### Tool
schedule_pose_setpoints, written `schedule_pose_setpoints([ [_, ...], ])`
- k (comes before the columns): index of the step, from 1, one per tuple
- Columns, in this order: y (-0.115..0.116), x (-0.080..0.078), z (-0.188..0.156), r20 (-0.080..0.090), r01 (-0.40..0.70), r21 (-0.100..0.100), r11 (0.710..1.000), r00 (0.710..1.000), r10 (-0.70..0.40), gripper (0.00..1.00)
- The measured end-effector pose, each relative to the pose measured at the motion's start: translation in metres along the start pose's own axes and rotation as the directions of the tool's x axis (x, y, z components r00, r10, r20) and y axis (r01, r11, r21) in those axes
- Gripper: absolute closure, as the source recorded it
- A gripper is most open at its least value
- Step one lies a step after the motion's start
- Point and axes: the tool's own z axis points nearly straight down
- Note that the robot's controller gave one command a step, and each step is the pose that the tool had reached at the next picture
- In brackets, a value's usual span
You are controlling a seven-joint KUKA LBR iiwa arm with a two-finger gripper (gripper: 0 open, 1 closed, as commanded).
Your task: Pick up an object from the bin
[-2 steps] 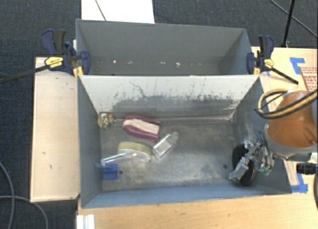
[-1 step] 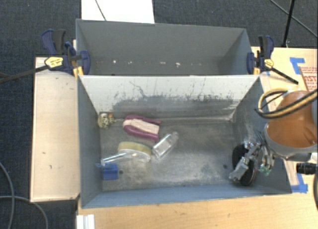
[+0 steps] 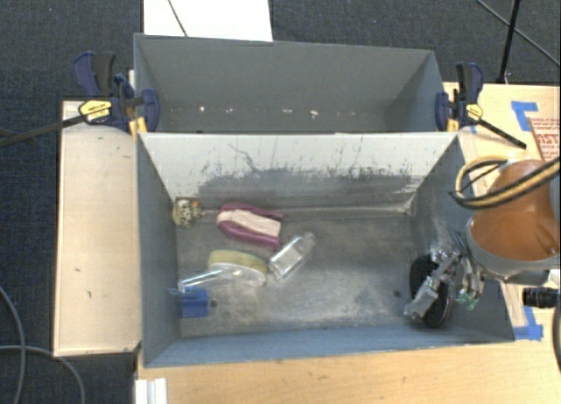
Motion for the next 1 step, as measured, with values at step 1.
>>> schedule_pose_setpoints([
  [1, 0.0001, 0.0000, 0.0000, 0.000, -0.003, 0.000, 1.000, 1.000, 0.003, 1.00],
])
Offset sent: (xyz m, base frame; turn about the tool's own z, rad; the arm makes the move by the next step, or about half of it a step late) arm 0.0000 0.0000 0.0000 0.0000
